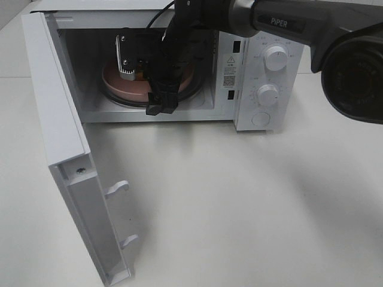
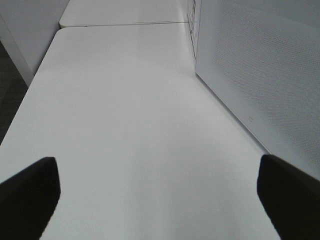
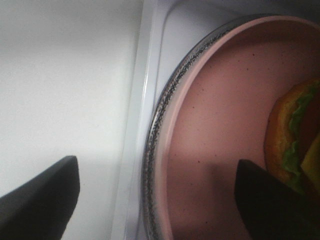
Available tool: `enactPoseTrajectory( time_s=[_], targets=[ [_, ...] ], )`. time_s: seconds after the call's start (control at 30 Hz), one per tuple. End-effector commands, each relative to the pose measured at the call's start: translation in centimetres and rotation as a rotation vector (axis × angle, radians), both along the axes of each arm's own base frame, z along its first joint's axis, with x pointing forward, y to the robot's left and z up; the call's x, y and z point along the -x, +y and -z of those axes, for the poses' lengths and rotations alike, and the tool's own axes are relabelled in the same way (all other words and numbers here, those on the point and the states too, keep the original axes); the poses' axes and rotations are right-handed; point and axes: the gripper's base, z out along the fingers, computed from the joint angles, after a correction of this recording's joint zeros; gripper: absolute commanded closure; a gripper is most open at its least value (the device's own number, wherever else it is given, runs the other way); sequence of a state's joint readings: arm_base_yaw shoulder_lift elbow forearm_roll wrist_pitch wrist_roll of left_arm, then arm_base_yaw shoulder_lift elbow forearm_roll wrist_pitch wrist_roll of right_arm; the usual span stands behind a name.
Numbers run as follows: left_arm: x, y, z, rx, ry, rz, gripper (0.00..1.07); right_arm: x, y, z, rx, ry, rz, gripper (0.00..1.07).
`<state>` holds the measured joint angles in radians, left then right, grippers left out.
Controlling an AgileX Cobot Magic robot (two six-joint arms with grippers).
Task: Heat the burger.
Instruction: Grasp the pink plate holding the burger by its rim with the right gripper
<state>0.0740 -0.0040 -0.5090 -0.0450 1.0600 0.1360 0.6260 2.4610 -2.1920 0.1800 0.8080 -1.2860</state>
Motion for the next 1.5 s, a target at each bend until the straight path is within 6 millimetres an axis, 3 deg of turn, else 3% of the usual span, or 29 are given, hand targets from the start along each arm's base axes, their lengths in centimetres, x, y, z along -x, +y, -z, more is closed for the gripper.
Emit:
enactPoseTrajectory(
  time_s=[0.03,0.47,0.9,1.3,1.5],
  targets=[
    [0.2,0.0,0.0,0.007,-0.028,-0.005,0.02,-0.5,-0.2,0.8,-0.004,0.005,0.018,0.31],
    [0.2,0.0,0.0,0.007,-0.028,-0.005,0.02,-1.0,-0.6,1.5,-0.006,0.005,0.031,0.31],
    [0.2,0.0,0.0,0.007,-0.028,-0.005,0.02,-1.8,-1.6,4.7,0.020,0.049,0.059,0.31],
    [0.2,0.0,0.0,0.007,-0.028,-0.005,0.02,-1.8,-1.6,4.7,0.016,0.048,0.063,0.31],
    [0.2,0.0,0.0,0.007,-0.028,-0.005,0.02,-1.5,-1.7,4.8,0.041,0.081,0.055,0.40]
  ],
)
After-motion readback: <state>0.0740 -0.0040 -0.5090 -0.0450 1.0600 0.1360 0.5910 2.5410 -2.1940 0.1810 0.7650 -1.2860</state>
